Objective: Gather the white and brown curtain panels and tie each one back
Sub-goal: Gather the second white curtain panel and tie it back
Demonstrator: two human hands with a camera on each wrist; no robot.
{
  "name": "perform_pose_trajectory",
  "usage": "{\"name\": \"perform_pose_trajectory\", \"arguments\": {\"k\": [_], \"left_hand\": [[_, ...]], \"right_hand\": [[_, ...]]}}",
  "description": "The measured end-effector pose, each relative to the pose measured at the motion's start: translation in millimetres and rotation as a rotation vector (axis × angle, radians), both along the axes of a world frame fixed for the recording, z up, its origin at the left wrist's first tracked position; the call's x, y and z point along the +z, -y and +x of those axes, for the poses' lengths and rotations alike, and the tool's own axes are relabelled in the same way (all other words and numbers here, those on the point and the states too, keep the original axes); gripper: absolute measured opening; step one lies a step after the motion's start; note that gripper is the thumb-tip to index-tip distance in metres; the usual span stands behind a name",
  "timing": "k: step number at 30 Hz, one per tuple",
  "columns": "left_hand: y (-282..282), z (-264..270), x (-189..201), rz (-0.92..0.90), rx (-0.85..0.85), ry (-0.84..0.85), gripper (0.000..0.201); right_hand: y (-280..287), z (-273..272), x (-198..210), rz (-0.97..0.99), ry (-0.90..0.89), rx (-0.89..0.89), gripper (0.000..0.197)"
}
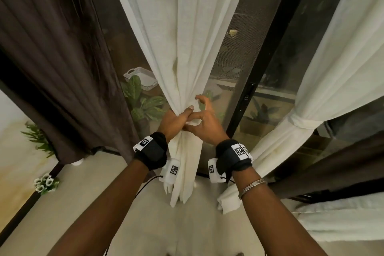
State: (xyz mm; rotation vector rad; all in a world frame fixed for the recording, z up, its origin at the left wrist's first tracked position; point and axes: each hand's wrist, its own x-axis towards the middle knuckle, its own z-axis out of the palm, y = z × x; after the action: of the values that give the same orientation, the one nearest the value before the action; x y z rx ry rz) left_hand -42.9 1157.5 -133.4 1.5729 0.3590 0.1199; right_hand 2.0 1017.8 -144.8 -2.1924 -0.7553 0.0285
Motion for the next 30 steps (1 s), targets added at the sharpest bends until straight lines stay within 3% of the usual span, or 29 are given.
{"name": "perform_pose_trajectory", "arguments": {"k": [5,8,10,13,16,20,22,26,30], "left_hand": [[-18.8,-16.9,-0.2,-0.088,-0.212,-0.019,0.03],[-30.3,-25.6,-1.4,-0.089,-0.265,-0.057,0.036],[-37.4,-30.5,-2.1,0.124,-0.278,-0.122,0.027],[-46.0,-35.0,-10.5,0.614,-0.275,-0.166,0.023],[-48.1,-40.5,-10.5,1.035,-0.12,-0.169,0.028],[-47.1,-43.0,7.7,1.446,0.079,0.066,0.023],[-45.5,-39.3,22.1,1.391,0.004,0.228,0.022],[-32.5,-38.6,45.8,0.968,-0.155,0.508,0.023],[-27.8,-35.0,52.1,0.633,-0.092,0.281,0.033]], "right_hand": [[-15.7,8.4,-8.9,0.227,-0.116,-0.138,0.02],[-13.7,17.8,-11.5,0.252,-0.142,-0.214,0.026],[-11.2,24.7,-11.0,0.214,-0.153,-0.244,0.027],[-6.8,35.2,-9.2,0.177,-0.163,-0.293,0.029],[-2.9,42.7,-9.7,0.162,-0.165,-0.291,0.02],[0.4,46.3,-10.1,0.167,-0.169,-0.331,0.021],[0.9,46.2,-9.3,0.163,-0.158,-0.332,0.021],[1.9,44.7,-9.3,0.177,-0.166,-0.375,0.022],[6.1,45.2,-8.5,0.167,-0.159,-0.382,0.023]]}}
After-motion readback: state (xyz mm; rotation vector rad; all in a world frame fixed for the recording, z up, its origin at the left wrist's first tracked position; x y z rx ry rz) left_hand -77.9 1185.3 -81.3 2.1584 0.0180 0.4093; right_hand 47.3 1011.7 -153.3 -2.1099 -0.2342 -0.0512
